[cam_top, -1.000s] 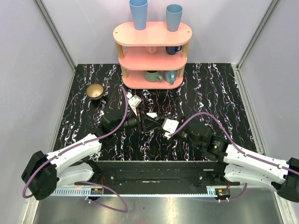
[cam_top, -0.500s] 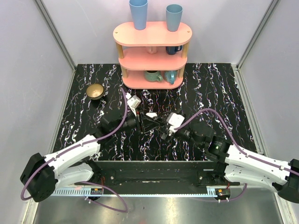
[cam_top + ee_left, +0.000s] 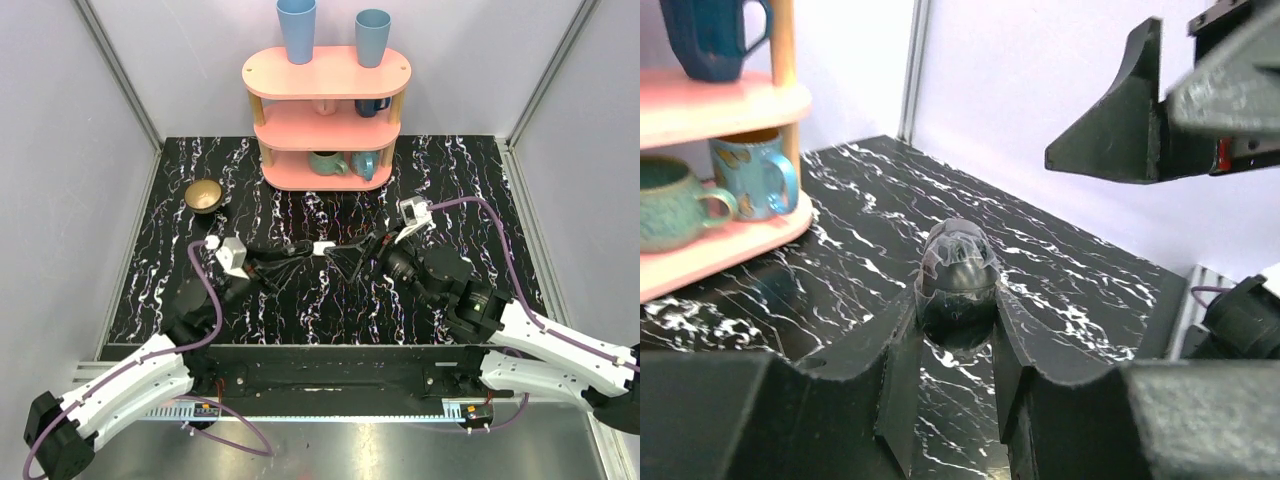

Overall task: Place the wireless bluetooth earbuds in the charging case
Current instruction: Adjust the charging case.

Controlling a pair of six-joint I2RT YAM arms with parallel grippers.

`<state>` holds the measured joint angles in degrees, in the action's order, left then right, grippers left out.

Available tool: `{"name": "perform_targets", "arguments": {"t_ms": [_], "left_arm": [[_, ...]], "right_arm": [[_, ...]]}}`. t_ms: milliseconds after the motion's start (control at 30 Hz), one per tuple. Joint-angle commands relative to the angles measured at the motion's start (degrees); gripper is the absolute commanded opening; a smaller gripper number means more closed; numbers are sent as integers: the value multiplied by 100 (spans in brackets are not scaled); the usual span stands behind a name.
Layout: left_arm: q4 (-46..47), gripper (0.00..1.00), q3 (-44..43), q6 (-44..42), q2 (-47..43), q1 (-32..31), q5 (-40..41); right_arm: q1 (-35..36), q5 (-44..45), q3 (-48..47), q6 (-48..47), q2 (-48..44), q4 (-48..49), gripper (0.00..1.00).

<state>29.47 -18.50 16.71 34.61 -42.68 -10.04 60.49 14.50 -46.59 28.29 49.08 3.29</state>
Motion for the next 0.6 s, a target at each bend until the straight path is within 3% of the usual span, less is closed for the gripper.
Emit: {"name": "perform_targets", "arguments": {"t_ms": [0, 100, 567], "left_arm": [[1600, 0, 495, -888, -393, -13, -101], [2629, 0, 935, -950, -429, -13, -365], [3670, 0, 813, -449, 283, -21, -991]], "right_arm": [[-63, 106, 211, 2616, 58, 575, 100], [-99, 27, 422, 3189, 128, 997, 100], [-336, -1054, 475, 4148, 954, 1850, 99]]}}
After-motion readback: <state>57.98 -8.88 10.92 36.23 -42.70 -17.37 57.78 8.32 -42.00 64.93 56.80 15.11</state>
